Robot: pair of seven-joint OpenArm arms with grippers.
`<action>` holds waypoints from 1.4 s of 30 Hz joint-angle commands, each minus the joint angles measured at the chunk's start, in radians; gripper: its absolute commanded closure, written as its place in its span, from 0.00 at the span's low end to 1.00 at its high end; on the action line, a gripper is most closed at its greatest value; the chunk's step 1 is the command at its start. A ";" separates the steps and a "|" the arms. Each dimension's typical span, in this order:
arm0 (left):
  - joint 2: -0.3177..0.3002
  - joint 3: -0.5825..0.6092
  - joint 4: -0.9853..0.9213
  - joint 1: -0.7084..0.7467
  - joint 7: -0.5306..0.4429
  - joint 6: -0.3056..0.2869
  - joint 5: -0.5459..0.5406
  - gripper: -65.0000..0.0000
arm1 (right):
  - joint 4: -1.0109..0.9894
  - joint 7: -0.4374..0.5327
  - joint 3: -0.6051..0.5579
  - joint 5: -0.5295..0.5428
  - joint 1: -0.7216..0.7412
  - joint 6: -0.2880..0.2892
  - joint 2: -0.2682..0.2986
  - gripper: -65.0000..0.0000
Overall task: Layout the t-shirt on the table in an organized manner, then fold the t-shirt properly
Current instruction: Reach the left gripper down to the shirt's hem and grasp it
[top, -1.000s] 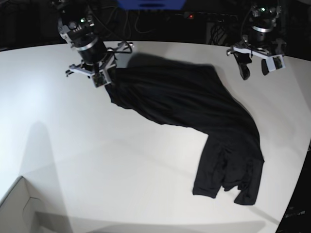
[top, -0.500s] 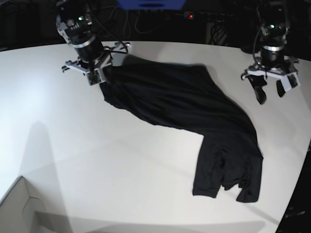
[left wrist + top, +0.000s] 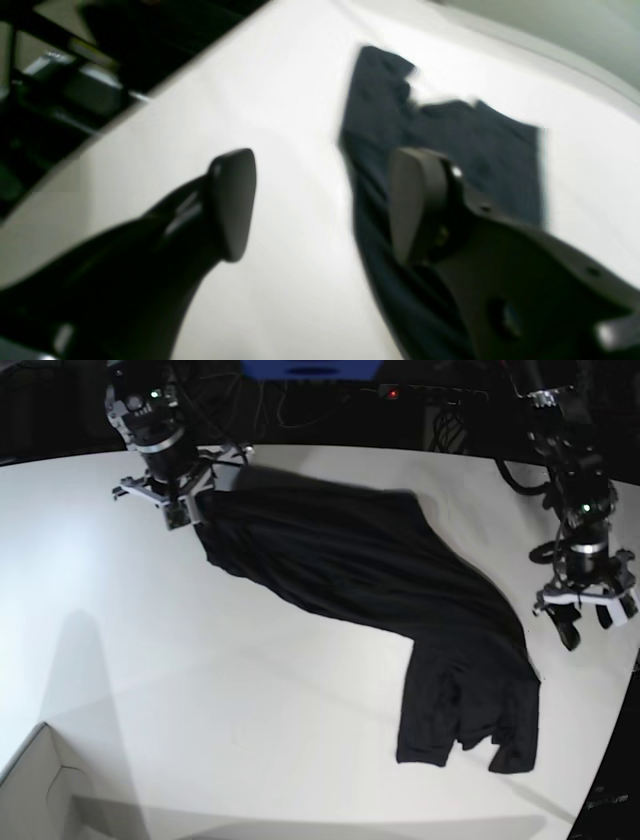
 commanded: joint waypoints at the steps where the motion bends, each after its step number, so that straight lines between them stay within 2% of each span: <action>1: -0.022 0.000 -0.010 -0.031 -0.022 -0.007 -0.003 0.38 | 0.016 0.024 0.005 -0.001 -0.004 0.000 0.001 1.00; 6: -0.057 0.000 -0.179 -0.176 -0.024 -0.010 -0.004 0.38 | 0.016 0.019 0.014 -0.001 -0.004 0.000 -0.001 1.00; 18: -0.046 0.009 -0.617 -0.464 -0.031 -0.013 -0.004 0.38 | -0.012 0.017 0.010 -0.001 0.000 0.000 -0.004 1.00; 23: -0.046 0.035 -0.735 -0.552 -0.031 -0.013 0.000 0.38 | -0.013 0.017 0.011 -0.001 0.000 0.000 -0.004 1.00; 28: -0.048 0.181 -0.762 -0.570 -0.034 -0.013 -0.004 0.38 | -0.013 0.017 0.010 -0.001 0.002 0.000 -0.005 1.00; 32: -0.031 0.184 -0.763 -0.564 -0.034 -0.013 -0.004 0.38 | -0.013 0.017 0.011 -0.001 0.002 0.000 -0.005 1.00; 42: -0.037 0.184 -0.685 -0.479 -0.034 -0.012 -0.004 0.39 | -0.032 0.017 0.013 -0.001 0.005 0.000 -0.005 1.00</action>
